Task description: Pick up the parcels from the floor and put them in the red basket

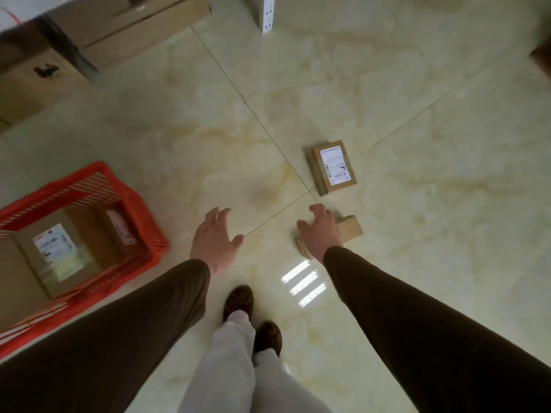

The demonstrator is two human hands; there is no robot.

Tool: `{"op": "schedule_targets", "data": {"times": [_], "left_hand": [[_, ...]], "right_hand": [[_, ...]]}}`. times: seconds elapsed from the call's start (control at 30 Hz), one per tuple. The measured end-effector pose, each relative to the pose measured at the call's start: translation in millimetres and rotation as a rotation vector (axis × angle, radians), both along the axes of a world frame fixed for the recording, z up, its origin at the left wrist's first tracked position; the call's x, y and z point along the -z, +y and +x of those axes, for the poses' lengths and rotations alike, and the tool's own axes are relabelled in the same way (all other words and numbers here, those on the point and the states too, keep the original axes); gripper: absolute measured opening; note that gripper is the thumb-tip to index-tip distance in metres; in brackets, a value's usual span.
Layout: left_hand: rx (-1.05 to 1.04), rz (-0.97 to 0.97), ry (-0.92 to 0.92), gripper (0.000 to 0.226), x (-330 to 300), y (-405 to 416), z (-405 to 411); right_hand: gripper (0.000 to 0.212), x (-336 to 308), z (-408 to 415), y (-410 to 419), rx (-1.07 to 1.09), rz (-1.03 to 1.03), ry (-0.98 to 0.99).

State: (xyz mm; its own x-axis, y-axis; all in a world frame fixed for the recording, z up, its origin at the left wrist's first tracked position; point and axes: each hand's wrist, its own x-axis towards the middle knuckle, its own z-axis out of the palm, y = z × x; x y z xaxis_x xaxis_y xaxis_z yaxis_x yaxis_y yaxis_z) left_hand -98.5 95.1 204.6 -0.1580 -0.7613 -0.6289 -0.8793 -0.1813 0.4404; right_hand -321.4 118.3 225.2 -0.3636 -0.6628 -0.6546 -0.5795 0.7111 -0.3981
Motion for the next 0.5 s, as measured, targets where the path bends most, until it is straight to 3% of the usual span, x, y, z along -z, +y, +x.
{"op": "schedule_targets", "data": {"times": [0.17,0.5], "left_hand": [[0.004,0.025,0.004,0.067,9,-30,-61],[-0.228,0.185,0.150,0.065,66,-59,-203]], "right_hand": [[0.050,18,-55,-24,0.038,-0.008,-0.024],[0.056,87,-184,-56,-0.040,0.016,-0.091]]}}
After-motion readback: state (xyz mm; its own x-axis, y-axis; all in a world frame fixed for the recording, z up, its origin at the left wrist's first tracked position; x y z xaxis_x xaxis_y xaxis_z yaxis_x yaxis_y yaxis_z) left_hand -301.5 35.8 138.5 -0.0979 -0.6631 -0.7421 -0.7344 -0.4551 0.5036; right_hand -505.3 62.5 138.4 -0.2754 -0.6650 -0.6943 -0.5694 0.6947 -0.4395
